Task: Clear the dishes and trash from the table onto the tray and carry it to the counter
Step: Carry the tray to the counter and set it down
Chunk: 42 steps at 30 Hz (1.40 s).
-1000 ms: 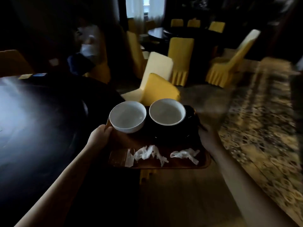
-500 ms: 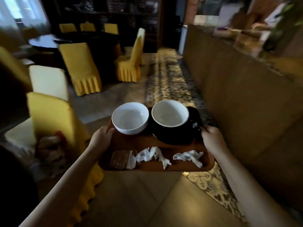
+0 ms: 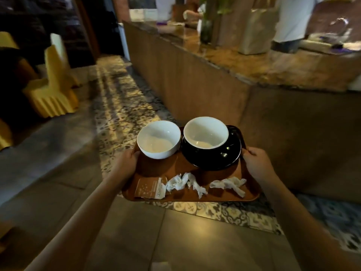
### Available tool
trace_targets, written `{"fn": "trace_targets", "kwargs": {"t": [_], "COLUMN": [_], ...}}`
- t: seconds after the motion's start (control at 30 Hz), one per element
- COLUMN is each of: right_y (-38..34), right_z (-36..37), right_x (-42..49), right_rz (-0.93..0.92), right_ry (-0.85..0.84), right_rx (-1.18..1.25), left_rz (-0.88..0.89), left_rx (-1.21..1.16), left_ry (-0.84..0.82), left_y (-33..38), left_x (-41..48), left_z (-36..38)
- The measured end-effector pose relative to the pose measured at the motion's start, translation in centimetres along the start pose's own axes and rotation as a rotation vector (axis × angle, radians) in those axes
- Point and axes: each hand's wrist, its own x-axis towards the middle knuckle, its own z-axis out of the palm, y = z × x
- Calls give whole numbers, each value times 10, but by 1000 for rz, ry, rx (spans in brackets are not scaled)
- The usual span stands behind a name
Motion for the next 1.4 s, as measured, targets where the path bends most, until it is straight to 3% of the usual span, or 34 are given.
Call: {"fn": "trace_targets", "kwargs": {"t": [0.77,1.4], "right_y": [70,91], "right_z": [-193,-356], "right_x": [234,394], "right_rz": [181,198], "right_ry": [490,523], "right_rx": [-80,-49], "left_rz": [345,422], "left_rx": [64,54], "left_ry": [-407,-444], "left_y": [280,465], "left_x": [264,343], "left_z": [267,401]}}
